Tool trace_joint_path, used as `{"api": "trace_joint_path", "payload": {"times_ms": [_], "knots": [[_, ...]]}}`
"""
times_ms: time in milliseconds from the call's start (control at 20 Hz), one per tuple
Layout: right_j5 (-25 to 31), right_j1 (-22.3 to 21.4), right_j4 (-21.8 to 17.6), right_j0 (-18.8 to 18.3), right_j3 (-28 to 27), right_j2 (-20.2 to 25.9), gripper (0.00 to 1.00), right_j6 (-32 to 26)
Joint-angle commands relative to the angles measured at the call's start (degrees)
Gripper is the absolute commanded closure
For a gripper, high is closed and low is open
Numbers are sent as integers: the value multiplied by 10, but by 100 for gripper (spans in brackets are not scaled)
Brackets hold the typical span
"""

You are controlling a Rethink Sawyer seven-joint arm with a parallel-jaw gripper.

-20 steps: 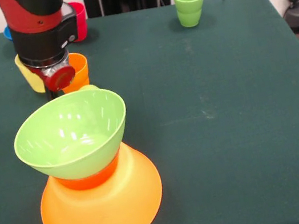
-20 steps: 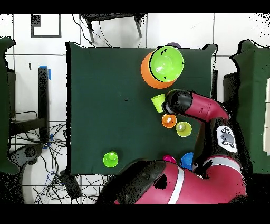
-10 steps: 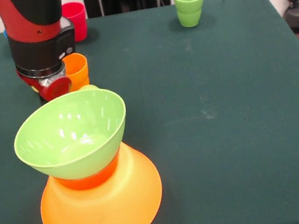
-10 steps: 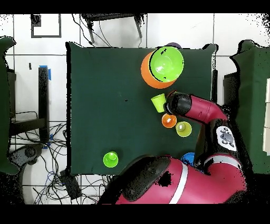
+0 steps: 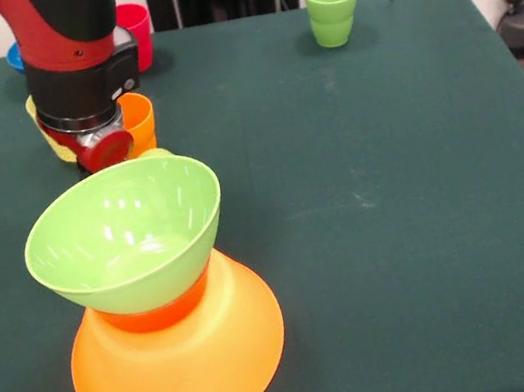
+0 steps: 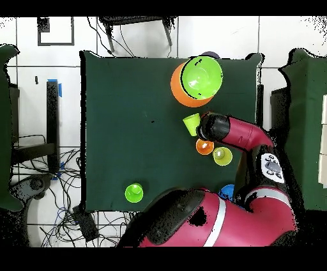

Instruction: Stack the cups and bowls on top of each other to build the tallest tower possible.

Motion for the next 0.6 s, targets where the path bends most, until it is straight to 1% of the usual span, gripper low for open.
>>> {"api": "trace_joint_path", "payload": {"times_ms": [50, 300, 600], "knots": [[24, -10, -14, 20, 33, 60, 100, -16], [38, -8, -4, 25, 44, 63, 100, -8], [23, 4, 3, 35, 49, 62, 100, 13]]}}
